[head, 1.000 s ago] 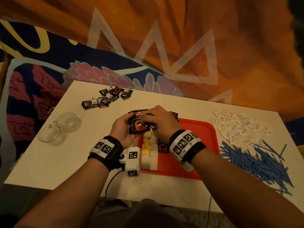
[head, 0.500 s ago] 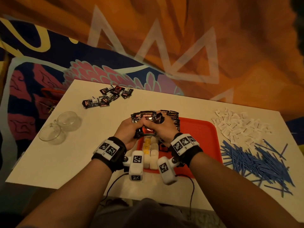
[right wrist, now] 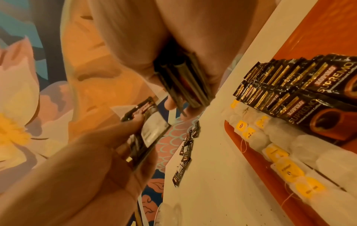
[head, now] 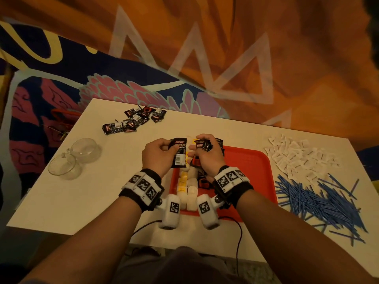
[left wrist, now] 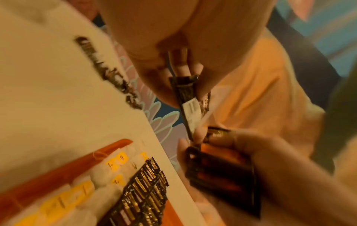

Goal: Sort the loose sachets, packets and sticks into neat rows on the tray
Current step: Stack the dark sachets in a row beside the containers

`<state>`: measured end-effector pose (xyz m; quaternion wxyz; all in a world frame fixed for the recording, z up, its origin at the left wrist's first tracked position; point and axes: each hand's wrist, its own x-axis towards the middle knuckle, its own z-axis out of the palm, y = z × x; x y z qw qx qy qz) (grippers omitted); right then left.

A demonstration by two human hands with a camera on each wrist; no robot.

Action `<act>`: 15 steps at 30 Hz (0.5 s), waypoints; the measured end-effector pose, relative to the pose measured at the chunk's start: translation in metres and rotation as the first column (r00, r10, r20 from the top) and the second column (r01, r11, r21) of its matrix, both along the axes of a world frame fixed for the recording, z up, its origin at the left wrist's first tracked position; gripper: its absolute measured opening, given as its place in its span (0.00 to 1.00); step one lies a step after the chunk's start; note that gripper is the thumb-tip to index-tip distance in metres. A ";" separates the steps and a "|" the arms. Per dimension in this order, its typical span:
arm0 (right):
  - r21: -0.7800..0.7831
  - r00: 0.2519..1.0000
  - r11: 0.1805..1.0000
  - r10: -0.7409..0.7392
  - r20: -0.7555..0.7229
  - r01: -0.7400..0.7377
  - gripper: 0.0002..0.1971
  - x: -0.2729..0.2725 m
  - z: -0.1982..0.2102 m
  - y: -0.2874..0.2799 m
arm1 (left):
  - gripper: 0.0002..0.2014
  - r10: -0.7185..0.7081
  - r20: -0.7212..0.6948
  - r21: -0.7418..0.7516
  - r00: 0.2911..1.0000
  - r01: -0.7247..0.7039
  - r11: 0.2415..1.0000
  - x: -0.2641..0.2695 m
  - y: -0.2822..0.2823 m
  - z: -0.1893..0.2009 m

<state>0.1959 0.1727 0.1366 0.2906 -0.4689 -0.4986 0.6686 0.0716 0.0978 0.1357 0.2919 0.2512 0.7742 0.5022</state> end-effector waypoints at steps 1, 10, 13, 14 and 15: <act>0.057 0.998 0.998 0.028 0.051 -0.031 0.12 -0.001 -0.001 -0.001 | 0.06 0.001 -0.109 -0.016 0.994 -0.003 1.000 0.004 0.000 0.003; -0.054 0.990 0.991 0.118 -0.081 -0.123 0.10 -0.008 -0.003 -0.006 | 0.08 -0.310 -0.193 -0.063 0.931 0.303 0.951 0.022 0.002 0.011; -0.075 0.988 0.991 0.098 -0.117 -0.107 0.05 0.001 -0.004 0.002 | 0.11 -0.365 0.150 0.088 0.919 0.356 0.931 0.018 -0.002 0.010; -0.091 0.988 0.992 0.078 -0.130 -0.091 0.03 0.003 -0.004 0.004 | 0.12 -0.335 0.231 0.126 0.913 0.313 0.941 0.016 -0.003 0.009; -0.098 0.989 0.993 0.054 -0.138 -0.068 0.05 0.004 -0.004 0.006 | 0.13 -0.287 0.266 0.140 0.920 0.257 0.956 0.014 -0.003 0.006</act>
